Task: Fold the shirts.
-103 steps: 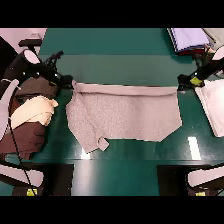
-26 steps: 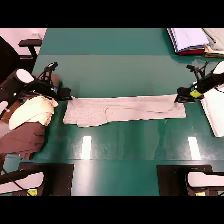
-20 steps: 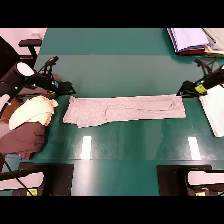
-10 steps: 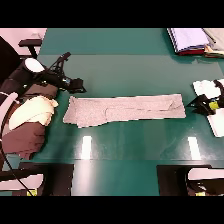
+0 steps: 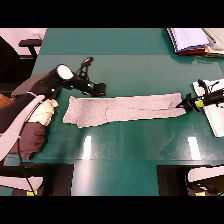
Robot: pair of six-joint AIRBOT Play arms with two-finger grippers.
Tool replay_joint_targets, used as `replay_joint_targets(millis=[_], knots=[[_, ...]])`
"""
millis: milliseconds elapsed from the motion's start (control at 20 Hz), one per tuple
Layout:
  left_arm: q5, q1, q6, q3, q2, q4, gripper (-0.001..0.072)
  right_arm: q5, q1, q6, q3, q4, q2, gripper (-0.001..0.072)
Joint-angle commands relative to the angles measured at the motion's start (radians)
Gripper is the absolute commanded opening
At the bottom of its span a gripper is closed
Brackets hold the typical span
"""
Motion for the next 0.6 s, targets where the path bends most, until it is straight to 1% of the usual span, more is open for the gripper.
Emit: replay_joint_targets(millis=[0,100,200,300,550], knots=[[0.013,-0.068,-0.023,0.084,-0.104,-0.002,0.0020,0.079,0.034,-0.012,0.087,0.039,0.062,0.0012],[0.012,-0.101,-0.027,0.137,-0.168,-0.002,0.0021,0.122,0.063,0.008,0.153,0.090,0.135,0.0012],[-0.002,-0.128,-0.048,0.186,-0.224,-0.002,0.0020,0.119,0.113,0.031,0.205,0.151,0.211,0.0012],[-0.023,-0.150,-0.051,0.228,-0.269,-0.002,0.0020,0.109,0.175,0.055,0.252,0.184,0.273,0.0012],[-0.020,-0.179,-0.061,0.248,-0.304,0.001,0.0020,0.088,0.348,0.103,0.344,0.203,0.346,0.0012]])
